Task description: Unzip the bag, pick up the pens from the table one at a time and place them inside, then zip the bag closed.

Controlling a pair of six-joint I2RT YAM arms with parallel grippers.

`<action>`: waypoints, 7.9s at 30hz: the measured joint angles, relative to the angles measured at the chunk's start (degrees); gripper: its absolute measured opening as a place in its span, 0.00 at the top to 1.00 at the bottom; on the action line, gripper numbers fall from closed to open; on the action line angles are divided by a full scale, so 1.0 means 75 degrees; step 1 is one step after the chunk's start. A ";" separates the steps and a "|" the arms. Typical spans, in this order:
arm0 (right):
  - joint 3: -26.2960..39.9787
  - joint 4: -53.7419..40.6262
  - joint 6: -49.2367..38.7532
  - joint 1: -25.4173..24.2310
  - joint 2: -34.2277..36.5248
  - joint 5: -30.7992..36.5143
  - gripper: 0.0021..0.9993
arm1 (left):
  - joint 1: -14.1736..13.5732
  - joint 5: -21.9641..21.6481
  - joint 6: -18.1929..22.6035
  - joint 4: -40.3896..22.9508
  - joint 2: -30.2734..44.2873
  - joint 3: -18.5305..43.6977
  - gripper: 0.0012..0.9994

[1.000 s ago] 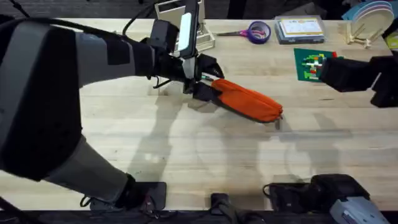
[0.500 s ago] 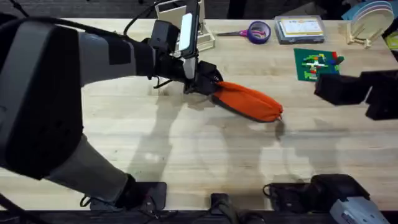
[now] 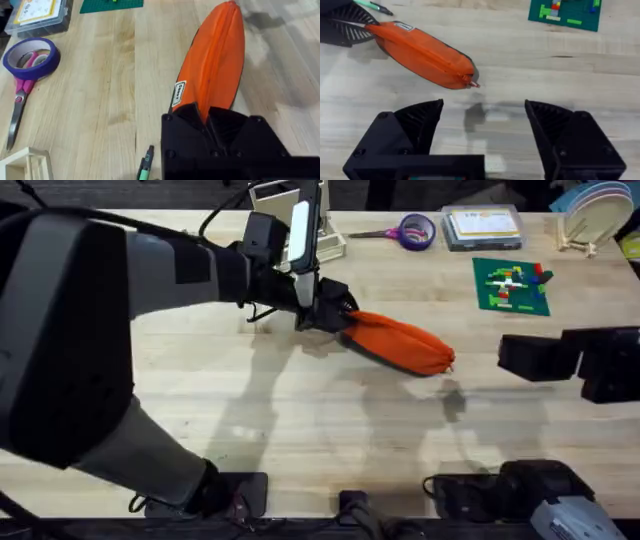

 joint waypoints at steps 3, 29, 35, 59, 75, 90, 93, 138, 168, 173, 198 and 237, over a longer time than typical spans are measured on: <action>0.0000 -0.0062 0.0001 0.0000 0.0000 -0.0001 0.00 | 0.0000 0.0000 -0.0001 0.0000 0.0000 0.0000 0.96; -0.0172 -0.0094 -0.1225 0.0000 0.0000 -0.0137 0.00 | 0.0000 0.0000 0.0002 0.0000 0.0000 0.0000 0.96; -0.0301 -0.0085 -0.3419 0.0000 0.0000 -0.1541 0.00 | 0.0000 0.0000 0.0000 0.0000 0.0000 0.0000 0.96; -0.1026 0.0024 -0.3532 -0.0073 0.1438 -0.2032 0.00 | 0.0000 0.0000 0.0001 0.0000 0.0000 0.0000 0.96; -0.1029 0.1023 -0.4703 -0.0076 0.3303 -0.2030 0.00 | 0.0000 0.0000 -0.0001 0.0000 0.0000 0.0000 0.96; -0.1032 0.1455 -0.6250 -0.0076 0.3888 -0.2027 0.00 | 0.0000 0.0000 0.0002 0.0001 0.0000 0.0000 0.96; -0.1032 0.1731 -0.6283 -0.0076 0.3888 -0.2027 0.00 | 0.0000 0.0000 0.0002 0.0003 0.0000 0.0000 0.96; -0.1035 0.1964 -0.6345 -0.0073 0.5140 -0.1887 0.97 | 0.0000 0.0003 -0.0001 0.0003 0.0000 0.0000 0.96; -0.0828 0.1606 -0.6347 -0.0073 0.2704 -0.1830 0.97 | -0.0044 0.0003 -0.0001 -0.0003 0.0000 0.0000 0.96; -0.0828 0.1576 -0.6347 -0.0073 0.2414 -0.1861 0.97 | -0.0064 0.0012 -0.0001 -0.0006 0.0000 0.0000 0.96; -0.0801 0.2166 -0.6371 -0.0008 0.2978 -0.2879 0.97 | -0.0041 -0.0009 -0.0001 -0.0015 0.0000 0.0000 0.96; -0.0801 0.6143 -0.5034 0.3015 0.5224 -0.2968 0.97 | 0.0087 -0.0022 0.0000 0.0000 0.0000 0.0000 0.96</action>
